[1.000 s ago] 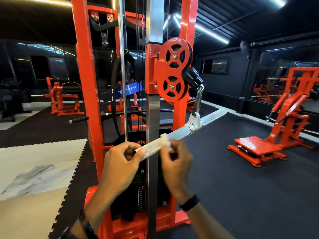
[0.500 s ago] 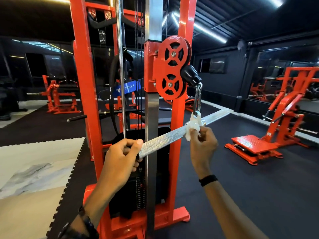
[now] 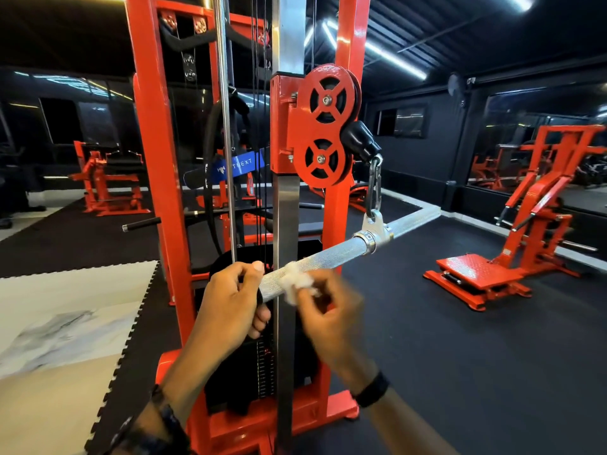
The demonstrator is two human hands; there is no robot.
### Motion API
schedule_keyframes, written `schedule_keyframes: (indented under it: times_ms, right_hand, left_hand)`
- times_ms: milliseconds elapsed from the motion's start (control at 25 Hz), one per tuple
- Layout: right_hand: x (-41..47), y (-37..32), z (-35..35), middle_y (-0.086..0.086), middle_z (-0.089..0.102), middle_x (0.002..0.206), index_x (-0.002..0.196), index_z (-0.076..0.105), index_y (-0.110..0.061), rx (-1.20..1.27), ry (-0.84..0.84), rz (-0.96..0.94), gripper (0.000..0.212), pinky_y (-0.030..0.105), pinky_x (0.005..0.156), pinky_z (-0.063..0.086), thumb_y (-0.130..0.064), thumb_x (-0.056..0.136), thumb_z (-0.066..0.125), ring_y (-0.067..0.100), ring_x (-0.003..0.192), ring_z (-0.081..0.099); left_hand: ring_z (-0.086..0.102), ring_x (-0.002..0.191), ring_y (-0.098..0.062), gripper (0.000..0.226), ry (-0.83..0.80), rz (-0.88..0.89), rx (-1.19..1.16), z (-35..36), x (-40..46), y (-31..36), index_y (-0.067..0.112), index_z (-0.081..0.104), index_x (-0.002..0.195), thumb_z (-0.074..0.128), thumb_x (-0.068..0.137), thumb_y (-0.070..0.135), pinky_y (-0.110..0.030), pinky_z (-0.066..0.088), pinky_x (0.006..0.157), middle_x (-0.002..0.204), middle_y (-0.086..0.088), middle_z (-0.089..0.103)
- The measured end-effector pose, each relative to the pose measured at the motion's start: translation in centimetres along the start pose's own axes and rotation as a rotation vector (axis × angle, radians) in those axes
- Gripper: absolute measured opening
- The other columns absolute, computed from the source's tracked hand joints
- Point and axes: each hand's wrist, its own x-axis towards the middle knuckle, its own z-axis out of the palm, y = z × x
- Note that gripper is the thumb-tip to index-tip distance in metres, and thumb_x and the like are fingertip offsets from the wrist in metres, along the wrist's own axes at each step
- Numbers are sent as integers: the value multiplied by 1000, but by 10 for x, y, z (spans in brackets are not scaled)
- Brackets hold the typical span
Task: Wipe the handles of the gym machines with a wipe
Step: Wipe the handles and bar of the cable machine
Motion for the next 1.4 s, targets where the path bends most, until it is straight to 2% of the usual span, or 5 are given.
schedule_keyframes:
  times_ms: [200,600,880,1240,1400]
  right_hand:
    - [58,45,-45,-17,54,57,81,63,-17,-136,303,251,16,14,54,34,-5,88,69,-2,53,51]
    - [-12,-16,13,-5,67,86,100,69,-10,29,-92,-95,13,23,61,52,-8,87,69,5,72,62]
    - [56,38,-46,-18,54,63,82,64,-19,-247,352,179,12,7,50,33,-10,87,71,-5,58,54]
    - [-18,-5,27,-4,66,84,99,71,-8,-67,-95,-166,12,21,61,50,-5,87,70,2,71,59]
    - [14,22,-17,-10,68,78,93,70,-20,-160,217,-33,10,16,61,47,-19,85,64,-1,67,61]
  left_hand:
    - [67,57,-18,16,72,149,169,-3,-2,-4,26,61,99,73,88,28,-45,59,61,75,-2,70]
    - [62,47,-25,48,-67,23,172,-6,-3,5,5,64,78,49,99,46,-43,53,47,55,-7,61]
    - [58,46,-21,49,-78,-3,176,-14,-2,2,9,61,81,40,101,49,-35,49,46,57,-5,54]
    - [60,57,-35,59,34,140,293,-19,3,1,16,56,63,37,100,58,-51,47,57,54,-7,58]
    - [63,73,-7,41,147,288,392,-20,3,-8,31,63,95,41,94,66,-38,48,63,77,7,64]
